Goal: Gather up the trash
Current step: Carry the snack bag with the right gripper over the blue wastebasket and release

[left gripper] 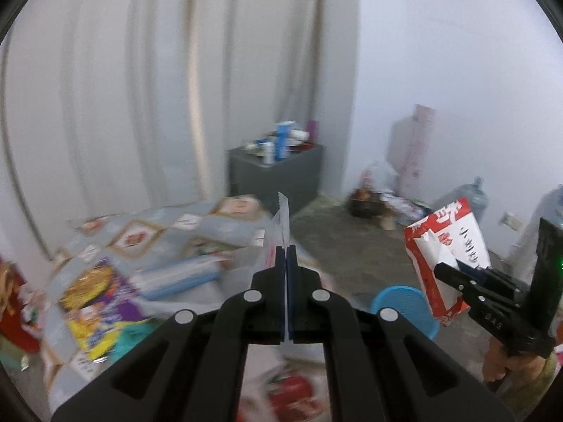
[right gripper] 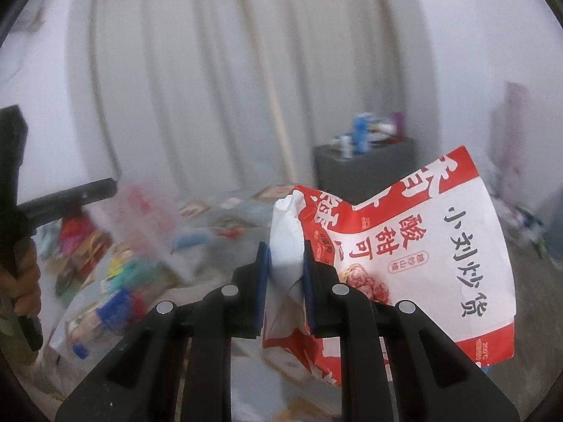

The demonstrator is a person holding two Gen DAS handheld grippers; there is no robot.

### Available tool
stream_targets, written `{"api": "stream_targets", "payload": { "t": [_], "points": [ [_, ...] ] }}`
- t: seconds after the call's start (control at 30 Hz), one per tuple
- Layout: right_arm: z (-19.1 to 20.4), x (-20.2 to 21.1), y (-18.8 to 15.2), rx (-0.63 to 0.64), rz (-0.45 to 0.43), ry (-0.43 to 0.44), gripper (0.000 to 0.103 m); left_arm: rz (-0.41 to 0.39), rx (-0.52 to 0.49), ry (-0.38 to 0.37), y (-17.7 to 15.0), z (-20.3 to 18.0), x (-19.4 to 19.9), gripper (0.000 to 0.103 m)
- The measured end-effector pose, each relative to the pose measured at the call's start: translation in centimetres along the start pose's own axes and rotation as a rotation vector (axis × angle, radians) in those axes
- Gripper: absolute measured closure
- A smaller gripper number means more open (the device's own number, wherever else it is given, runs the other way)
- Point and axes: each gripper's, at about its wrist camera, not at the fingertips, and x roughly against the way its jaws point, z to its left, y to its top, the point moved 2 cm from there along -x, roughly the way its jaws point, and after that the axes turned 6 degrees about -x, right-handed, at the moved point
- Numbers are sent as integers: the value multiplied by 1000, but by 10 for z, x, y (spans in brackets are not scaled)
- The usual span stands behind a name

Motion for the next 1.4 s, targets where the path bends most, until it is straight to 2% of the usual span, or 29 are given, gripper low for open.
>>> {"api": "stream_targets", "payload": {
  "t": [0.1, 0.2, 0.33, 0.47, 0.63, 0.83, 0.9, 0.93, 0.97, 1.0, 1.03, 1.17, 1.3, 1.4],
  "points": [
    [-40, 10, 0, -80, -8, -46, 87, 5, -18, -85, 14, -34, -20, 103],
    [-84, 12, -7, -201, 2, -73, 87, 48, -11, -213, 28, -70, -54, 103],
    [-138, 4, -19, -367, 17, -89, 87, 169, 18, -409, 39, -130, -120, 103],
    [-201, -19, -33, -584, 44, -70, 87, 278, -24, -488, 41, -189, -183, 103],
    [-279, -51, -52, -815, 82, -99, 86, 410, -128, -499, 18, -267, -269, 102],
    [-339, -96, -82, -1018, 123, -101, 83, 523, -177, -480, -22, -313, -342, 102],
    [-354, -114, -92, -1065, 150, -106, 79, 538, -177, -473, -30, -318, -356, 101],
    [-360, -122, -97, -1080, 171, -127, 68, 554, -186, -464, -36, -324, -366, 101],
    [-363, -129, -100, -1093, 188, -146, 56, 568, -190, -461, -39, -324, -369, 94],
    [-369, -130, -106, -1103, 200, -153, 52, 596, -197, -452, -45, -327, -376, 83],
    [-372, -132, -110, -1114, 214, -158, 46, 610, -197, -445, -48, -329, -379, 79],
    [-376, -128, -120, -1156, 217, -164, 42, 592, -180, -435, -49, -330, -377, 66],
    [-373, -119, -118, -1111, 206, -165, 39, 561, -185, -433, -46, -325, -367, 60],
    [-373, -116, -122, -1095, 215, -146, 39, 542, -170, -427, -40, -322, -363, 60]
  ]
}}
